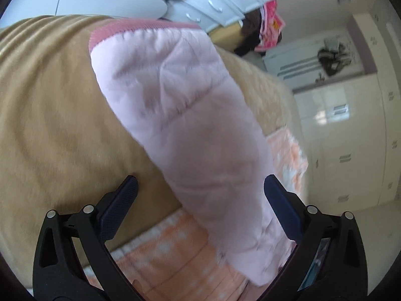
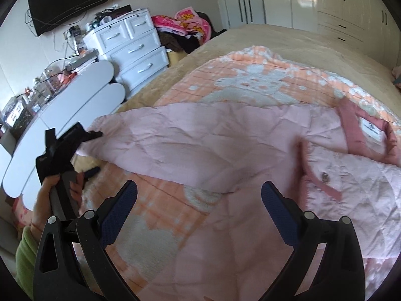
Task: Fold large clothes
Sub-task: 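Move the left gripper along the other sleeve to its cuff, then close the left gripper on the other sleeve's ribbed cuff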
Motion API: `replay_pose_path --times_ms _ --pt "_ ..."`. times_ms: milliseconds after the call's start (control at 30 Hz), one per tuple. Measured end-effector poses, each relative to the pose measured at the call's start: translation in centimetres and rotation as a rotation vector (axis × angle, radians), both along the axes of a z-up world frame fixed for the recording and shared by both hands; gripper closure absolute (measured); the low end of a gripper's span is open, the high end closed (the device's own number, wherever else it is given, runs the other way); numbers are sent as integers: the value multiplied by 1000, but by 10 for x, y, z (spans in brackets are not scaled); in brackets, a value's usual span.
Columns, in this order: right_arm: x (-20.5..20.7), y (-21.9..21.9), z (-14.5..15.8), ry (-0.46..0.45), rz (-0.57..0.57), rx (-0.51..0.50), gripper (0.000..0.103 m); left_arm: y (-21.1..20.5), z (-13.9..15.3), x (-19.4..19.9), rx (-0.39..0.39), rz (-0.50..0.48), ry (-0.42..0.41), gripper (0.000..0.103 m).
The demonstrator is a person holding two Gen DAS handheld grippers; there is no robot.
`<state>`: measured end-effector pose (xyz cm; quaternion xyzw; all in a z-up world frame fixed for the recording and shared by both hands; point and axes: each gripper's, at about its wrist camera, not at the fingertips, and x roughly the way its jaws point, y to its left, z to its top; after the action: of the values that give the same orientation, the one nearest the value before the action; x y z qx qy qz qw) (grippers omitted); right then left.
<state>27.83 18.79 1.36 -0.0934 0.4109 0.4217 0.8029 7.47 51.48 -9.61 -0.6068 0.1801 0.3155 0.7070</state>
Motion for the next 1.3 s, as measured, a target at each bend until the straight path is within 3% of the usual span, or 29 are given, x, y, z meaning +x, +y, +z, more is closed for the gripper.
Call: replay_pose_path --times_ms 133,167,200,233,267,300,567,867,1033,1300 --pt "11 -27 0 15 -55 22 4 6 -1 -7 14 56 -83 12" --pt "14 -37 -1 19 -70 26 4 5 -1 -11 18 78 -108 29" --pt "16 -41 -1 20 -77 27 4 4 -1 -12 19 89 -129 57" --pt "17 -49 -2 19 -88 26 4 3 -1 -13 13 97 -129 67" --pt "19 -57 -2 17 -99 21 4 1 -1 -13 13 96 -123 86" --pt "21 -64 -3 16 -109 16 4 -1 1 -12 17 90 -128 89" --pt "23 -113 6 24 -182 60 4 -26 77 1 179 -26 -139 93" --pt "10 -171 21 30 -270 131 4 -97 161 21 364 -180 -209 94" --pt "-1 -204 28 -6 -336 143 4 -139 188 31 437 -259 -250 94" --pt "-19 -248 35 -53 -405 144 4 -196 209 53 505 -380 -278 94"
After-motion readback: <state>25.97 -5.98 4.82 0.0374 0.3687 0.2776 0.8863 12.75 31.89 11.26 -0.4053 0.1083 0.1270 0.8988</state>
